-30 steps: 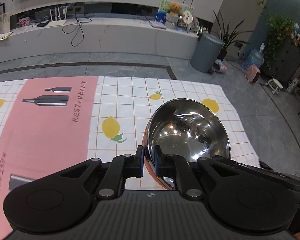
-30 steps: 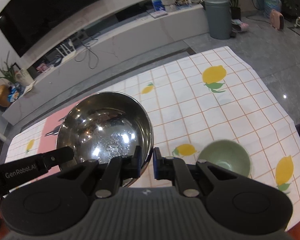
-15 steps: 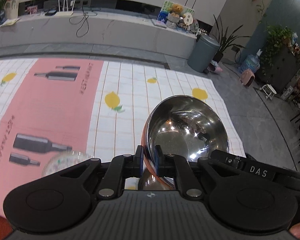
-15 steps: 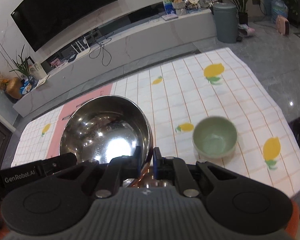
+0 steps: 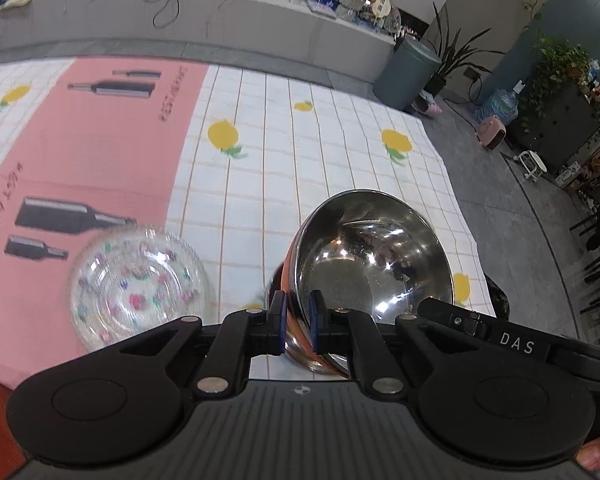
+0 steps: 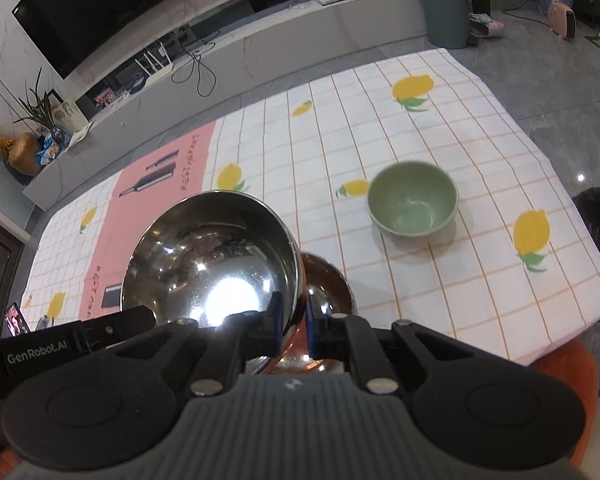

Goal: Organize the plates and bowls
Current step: 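Lift the orange bowl with both grippers and carry it over the blue bowl, then lower the orange bowl into the blue bowl and open both grippers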

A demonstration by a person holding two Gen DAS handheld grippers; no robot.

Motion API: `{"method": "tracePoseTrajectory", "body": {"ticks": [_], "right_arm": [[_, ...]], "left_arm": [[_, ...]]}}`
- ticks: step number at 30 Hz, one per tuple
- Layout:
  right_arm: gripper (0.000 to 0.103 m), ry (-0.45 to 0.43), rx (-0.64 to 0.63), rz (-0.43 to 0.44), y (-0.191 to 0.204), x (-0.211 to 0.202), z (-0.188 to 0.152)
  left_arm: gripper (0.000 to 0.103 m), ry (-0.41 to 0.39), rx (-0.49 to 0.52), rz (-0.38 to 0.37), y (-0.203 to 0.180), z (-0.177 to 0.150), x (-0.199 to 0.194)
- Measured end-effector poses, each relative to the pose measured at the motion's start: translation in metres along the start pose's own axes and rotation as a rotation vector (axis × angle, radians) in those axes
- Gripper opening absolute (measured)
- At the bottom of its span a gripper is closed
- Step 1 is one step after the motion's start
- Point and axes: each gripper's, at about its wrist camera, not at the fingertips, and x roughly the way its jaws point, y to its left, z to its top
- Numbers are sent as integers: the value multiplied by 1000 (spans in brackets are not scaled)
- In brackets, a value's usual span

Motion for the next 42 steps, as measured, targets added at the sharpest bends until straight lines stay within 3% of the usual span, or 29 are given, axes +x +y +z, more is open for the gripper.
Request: {"method": "tracePoseTrajectory", "body": {"ticks": [13,25,37,42], "right_arm": [[9,52,21,-40,-12,22,-7],[7,80,25,-68,-17,40,-6],[4,74,19,-89,-19,50,-3],[9,80,38,-93,-23,52,-2]], "left_arm": [[12,80,-55,-3,9,-4,31],[14,114,-32,26,7,-3,48],[15,94,-10,20,9,1,52],[15,53,-3,20,14,5,44]]}}
